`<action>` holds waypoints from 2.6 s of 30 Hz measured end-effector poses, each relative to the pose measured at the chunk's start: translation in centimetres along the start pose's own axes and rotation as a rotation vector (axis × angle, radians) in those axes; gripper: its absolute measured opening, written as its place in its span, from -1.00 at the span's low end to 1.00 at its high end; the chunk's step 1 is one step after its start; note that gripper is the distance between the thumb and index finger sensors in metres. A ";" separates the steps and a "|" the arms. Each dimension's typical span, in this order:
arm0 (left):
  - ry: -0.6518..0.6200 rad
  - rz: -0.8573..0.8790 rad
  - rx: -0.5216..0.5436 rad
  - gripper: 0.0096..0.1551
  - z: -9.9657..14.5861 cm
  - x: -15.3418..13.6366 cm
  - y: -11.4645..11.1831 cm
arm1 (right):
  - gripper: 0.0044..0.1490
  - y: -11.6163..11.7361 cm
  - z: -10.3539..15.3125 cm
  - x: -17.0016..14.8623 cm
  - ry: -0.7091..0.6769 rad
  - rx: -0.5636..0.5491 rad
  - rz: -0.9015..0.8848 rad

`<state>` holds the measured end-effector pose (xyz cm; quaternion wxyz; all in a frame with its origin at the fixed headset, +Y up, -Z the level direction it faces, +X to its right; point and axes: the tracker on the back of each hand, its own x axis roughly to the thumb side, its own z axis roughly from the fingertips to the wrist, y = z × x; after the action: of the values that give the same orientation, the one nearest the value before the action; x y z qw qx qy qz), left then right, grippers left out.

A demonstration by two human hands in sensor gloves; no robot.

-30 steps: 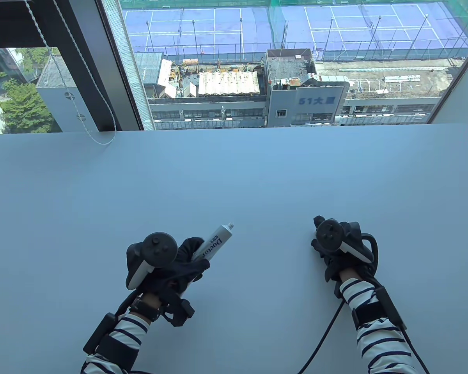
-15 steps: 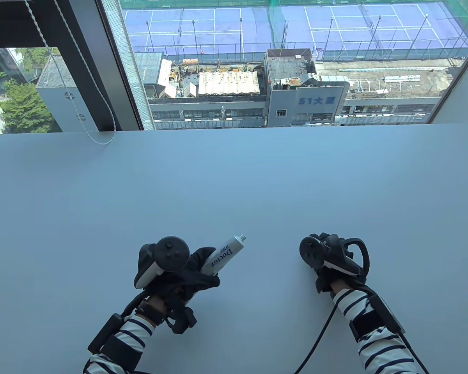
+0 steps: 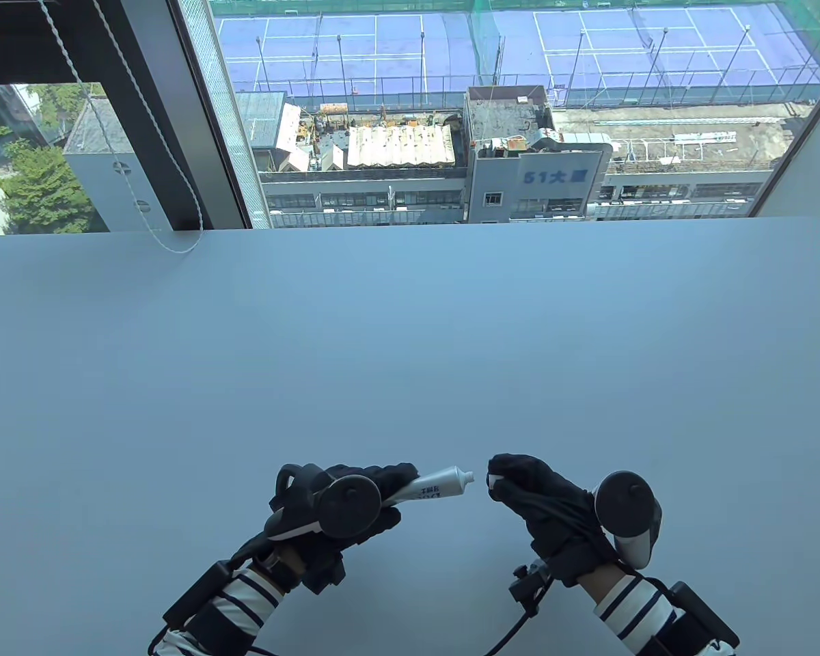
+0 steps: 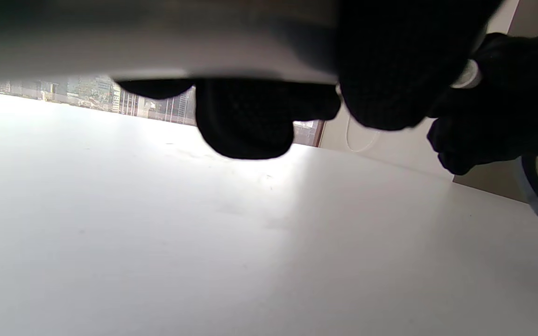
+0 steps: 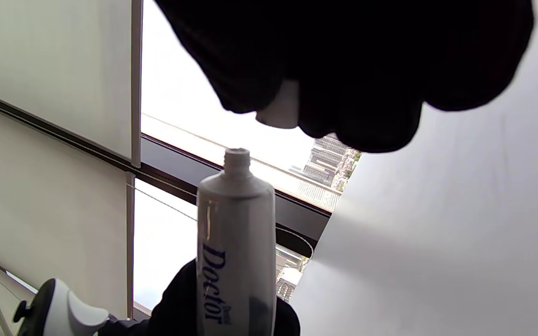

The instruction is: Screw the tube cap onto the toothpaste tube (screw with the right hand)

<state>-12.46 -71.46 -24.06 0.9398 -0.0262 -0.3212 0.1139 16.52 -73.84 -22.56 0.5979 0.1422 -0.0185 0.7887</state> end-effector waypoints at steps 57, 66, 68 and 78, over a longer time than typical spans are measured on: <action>-0.050 -0.075 -0.024 -0.08 0.1 1.5 -1.0 | -0.21 2.0 0.4 -0.7 -0.032 0.204 0.122; -0.047 -0.064 -0.019 -0.08 0.1 1.4 -1.0 | -0.43 2.3 0.4 -0.6 -0.042 0.221 0.121; -0.046 -0.077 -0.016 -0.08 0.1 1.4 -1.1 | -0.39 2.2 0.3 -0.7 -0.015 0.202 0.126; -0.046 -0.069 -0.015 -0.07 0.1 1.4 -1.0 | -0.39 2.3 0.2 -0.5 -0.071 0.269 0.075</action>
<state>-11.26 -72.13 -23.05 0.9354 -0.0194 -0.3441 0.0796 14.51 -74.98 -22.14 0.5423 0.2481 0.0611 0.8004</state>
